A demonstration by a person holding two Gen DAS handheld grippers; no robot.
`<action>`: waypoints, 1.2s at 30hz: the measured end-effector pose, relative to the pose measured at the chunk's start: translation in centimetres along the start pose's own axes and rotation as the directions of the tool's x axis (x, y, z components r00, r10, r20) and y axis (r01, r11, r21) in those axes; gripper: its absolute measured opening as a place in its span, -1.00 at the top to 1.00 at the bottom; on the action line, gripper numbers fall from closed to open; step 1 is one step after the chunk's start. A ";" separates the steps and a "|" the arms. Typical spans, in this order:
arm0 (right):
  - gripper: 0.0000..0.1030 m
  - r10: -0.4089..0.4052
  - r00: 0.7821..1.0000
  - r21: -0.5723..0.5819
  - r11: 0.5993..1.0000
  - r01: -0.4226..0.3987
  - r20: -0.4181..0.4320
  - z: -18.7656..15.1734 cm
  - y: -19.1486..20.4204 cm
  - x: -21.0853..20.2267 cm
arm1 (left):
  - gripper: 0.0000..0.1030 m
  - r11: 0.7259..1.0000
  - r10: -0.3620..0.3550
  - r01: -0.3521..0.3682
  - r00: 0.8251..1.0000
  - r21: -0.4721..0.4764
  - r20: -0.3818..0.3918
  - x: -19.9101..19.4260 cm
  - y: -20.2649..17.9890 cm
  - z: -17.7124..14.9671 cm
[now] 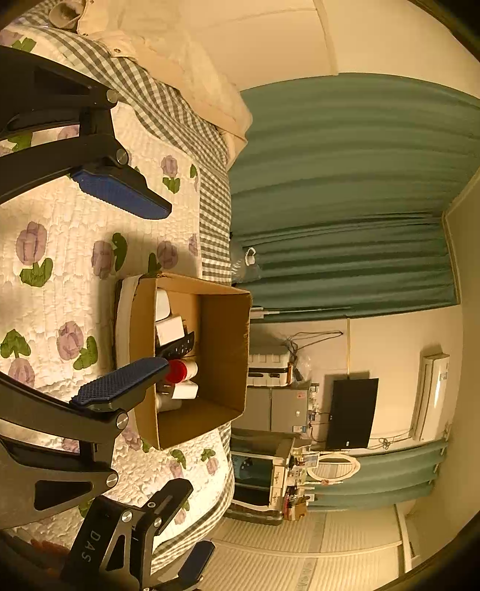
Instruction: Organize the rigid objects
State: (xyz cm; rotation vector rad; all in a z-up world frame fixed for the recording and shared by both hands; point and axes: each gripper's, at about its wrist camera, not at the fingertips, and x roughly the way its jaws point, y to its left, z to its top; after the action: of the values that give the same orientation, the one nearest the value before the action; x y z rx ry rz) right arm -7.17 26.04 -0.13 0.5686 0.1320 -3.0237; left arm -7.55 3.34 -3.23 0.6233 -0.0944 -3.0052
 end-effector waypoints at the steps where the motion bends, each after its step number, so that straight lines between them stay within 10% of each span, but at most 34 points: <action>1: -0.99 0.001 1.000 -0.001 1.000 -0.001 0.001 0.0 0.1 0.0 | -0.55 1.000 -0.006 0.006 1.000 -0.010 -0.008 0.1 0.2 0.0; 36: -1.00 0.000 1.000 -0.005 1.000 0.000 -0.011 0.0 0.6 0.0 | -0.55 0.999 -0.036 0.034 0.998 -0.041 -0.045 0.8 0.5 -0.2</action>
State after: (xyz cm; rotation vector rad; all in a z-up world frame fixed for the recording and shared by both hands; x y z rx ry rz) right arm -7.15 25.42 -0.21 0.5845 0.1407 -3.0200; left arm -8.21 2.72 -3.69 0.6963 -0.0210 -3.0160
